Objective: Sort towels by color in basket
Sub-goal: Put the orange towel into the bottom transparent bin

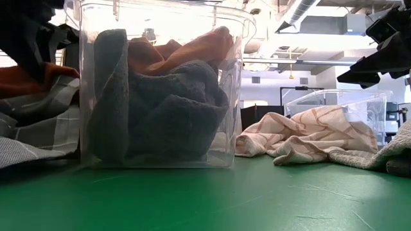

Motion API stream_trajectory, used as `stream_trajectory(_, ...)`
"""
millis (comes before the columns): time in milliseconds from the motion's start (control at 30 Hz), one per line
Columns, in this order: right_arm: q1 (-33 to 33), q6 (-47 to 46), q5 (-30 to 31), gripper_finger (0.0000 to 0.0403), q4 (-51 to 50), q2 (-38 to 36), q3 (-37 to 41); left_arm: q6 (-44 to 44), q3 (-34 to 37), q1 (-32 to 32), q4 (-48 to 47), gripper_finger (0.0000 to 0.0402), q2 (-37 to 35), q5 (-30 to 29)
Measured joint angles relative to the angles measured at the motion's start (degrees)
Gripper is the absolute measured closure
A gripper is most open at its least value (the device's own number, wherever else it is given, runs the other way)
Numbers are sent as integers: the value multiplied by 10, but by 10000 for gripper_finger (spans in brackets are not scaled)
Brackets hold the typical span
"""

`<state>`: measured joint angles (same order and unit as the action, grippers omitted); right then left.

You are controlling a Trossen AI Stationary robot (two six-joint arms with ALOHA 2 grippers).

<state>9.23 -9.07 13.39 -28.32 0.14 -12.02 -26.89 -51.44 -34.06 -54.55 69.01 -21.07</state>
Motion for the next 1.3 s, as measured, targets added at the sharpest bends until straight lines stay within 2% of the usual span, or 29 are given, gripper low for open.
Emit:
stream_trajectory(167,0,0,0,154,0,0,0,-11,6,0,0,345,0,1)
stream_trajectory(500,0,0,0,154,0,0,0,-3,6,0,0,306,0,3)
stream_trajectory(600,0,0,0,154,0,0,0,2,6,0,0,305,0,22)
stream_trajectory(767,0,0,0,154,0,0,0,-3,6,0,-1,305,6,-24)
stream_trajectory(867,0,0,0,154,0,0,0,9,6,3,2,289,13,-50)
stream_trajectory(967,0,0,0,154,0,0,0,23,7,3,8,265,18,-52)
stream_trajectory(1133,0,0,0,154,0,0,0,51,7,9,18,231,37,-28)
stream_trajectory(1300,0,0,0,154,0,0,0,78,7,26,22,238,76,2)
